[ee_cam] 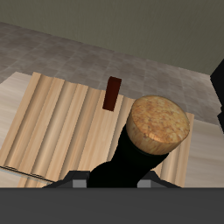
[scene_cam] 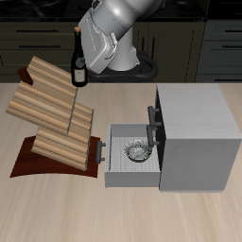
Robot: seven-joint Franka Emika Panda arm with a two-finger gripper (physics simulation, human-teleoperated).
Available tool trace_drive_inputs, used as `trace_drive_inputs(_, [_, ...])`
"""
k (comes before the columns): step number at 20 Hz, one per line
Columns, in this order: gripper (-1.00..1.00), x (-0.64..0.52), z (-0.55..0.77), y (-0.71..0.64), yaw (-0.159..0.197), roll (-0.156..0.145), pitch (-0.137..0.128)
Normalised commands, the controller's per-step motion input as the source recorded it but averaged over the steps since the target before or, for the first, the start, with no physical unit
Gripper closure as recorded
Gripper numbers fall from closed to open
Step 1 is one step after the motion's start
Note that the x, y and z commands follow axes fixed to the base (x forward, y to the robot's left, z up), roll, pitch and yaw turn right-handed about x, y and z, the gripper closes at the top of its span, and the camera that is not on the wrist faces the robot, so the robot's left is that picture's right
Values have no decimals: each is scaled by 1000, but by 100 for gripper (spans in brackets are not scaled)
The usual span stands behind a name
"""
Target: Place the wine bottle on the top layer of the wine rack
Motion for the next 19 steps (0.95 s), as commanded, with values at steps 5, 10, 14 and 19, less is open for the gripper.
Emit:
trace_drive_inputs(5, [100,15,-223,-311,-143,-83,47])
trace_drive_inputs(10, [100,112,-392,-261,-180,-101,122])
trace_drive_inputs(14, [100,181,-549,-284,-171,-145,247])
trace_drive_inputs(19, [100,73,-367,3,-69,-65,206])
